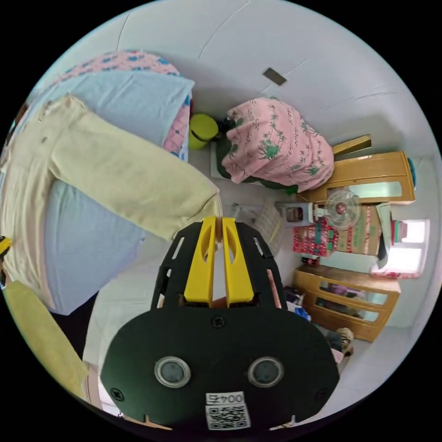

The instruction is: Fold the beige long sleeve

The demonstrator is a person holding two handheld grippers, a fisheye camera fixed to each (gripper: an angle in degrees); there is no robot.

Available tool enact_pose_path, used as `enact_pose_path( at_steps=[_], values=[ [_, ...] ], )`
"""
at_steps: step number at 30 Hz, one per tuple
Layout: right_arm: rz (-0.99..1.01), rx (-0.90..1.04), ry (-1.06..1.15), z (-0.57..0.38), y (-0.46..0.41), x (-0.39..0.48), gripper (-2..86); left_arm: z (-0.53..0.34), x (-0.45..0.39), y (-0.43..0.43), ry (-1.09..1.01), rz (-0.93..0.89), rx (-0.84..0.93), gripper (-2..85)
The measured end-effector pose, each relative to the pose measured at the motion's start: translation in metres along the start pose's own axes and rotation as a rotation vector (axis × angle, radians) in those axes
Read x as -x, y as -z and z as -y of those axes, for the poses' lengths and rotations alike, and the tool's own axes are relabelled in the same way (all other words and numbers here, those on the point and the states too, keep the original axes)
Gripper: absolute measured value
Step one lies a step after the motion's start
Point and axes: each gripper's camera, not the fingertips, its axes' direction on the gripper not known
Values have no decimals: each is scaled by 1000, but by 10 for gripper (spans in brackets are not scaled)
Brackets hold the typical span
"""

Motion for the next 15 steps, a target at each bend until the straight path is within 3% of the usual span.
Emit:
enact_pose_path(
  at_steps=[4,10,15],
  values=[
    [-102,134,95,36,-68,52,36,3,1,-11,-2,14,10,17],
    [-24,35,260,62,-79,163,43,2,8,-25,15,9,-1,16],
    [11,38,445,68,-114,254,104,3,12,-34,24,15,5,15]
  ],
)
